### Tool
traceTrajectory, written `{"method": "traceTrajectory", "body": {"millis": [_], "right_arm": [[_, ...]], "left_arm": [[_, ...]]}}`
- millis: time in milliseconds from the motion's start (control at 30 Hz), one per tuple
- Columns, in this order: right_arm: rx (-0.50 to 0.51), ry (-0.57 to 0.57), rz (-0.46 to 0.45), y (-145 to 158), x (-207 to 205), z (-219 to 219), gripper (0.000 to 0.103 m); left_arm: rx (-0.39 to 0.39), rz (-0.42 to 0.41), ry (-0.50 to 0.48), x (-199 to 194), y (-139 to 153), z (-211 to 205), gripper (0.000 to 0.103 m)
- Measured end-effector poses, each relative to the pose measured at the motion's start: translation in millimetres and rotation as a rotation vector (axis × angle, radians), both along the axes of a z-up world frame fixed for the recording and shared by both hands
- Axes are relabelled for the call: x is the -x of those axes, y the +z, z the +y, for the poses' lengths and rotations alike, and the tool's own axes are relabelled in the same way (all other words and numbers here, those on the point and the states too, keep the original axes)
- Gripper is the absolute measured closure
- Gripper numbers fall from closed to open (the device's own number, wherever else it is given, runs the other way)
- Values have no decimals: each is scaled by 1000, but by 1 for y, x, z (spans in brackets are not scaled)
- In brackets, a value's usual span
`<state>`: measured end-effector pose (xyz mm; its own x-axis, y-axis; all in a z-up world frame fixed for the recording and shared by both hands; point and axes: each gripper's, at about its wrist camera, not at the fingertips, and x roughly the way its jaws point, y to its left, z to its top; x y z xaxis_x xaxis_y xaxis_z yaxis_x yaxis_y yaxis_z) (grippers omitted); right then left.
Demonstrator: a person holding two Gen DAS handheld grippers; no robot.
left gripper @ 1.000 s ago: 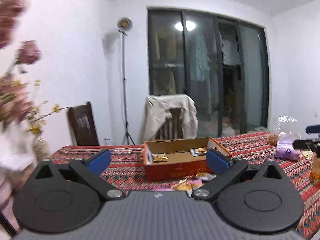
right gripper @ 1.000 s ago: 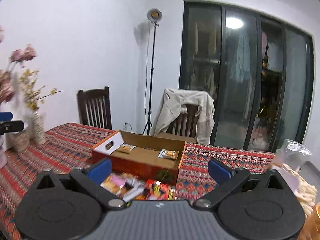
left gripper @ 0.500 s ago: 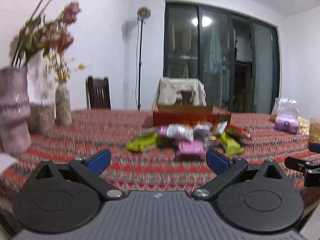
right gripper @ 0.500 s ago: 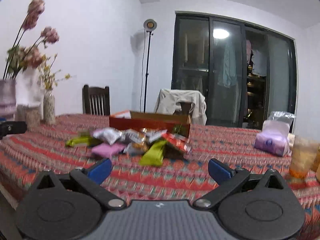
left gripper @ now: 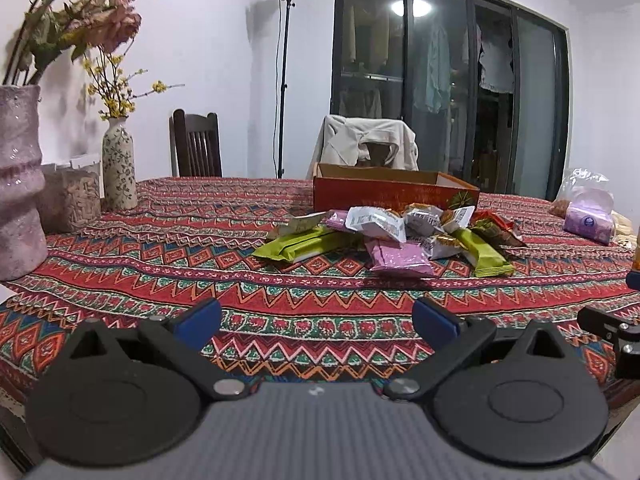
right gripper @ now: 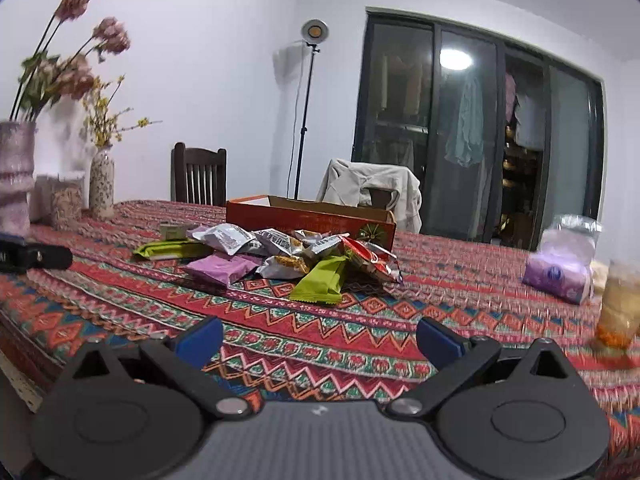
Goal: Organize snacks
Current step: 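Grasp a cracker packet with the left tool while the right tool grasps a white packet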
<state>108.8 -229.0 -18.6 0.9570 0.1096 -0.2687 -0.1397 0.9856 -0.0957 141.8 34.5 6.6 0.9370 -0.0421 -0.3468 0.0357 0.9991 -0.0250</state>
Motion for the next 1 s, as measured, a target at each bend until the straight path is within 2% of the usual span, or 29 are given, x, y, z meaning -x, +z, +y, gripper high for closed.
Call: {"method": "traceTrajectory", "body": {"millis": [100, 333, 400, 433, 567, 800, 967, 1000], "right_arm": [[31, 8, 3, -2, -11, 6, 0], [-83, 52, 80, 13, -56, 11, 0], [-94, 100, 94, 19, -76, 17, 2], [-90, 121, 102, 21, -86, 21, 3], [-35, 184, 138, 33, -134, 44, 25], [31, 295, 204, 38, -222, 84, 28], [99, 386, 259, 29, -265, 115, 28], [110, 394, 258, 28, -270, 118, 28]], "left_arm": [[-1, 16, 2, -13, -1, 4, 0], [-25, 14, -43, -64, 12, 22, 0], [-21, 20, -59, -89, 19, 30, 0], [-23, 39, -63, -103, 22, 33, 1], [-27, 78, -121, -160, 29, 44, 9], [-72, 182, -231, -239, 11, 46, 11], [-30, 247, -279, -273, -3, 54, 11], [-9, 258, -279, -276, -5, 57, 14]]}}
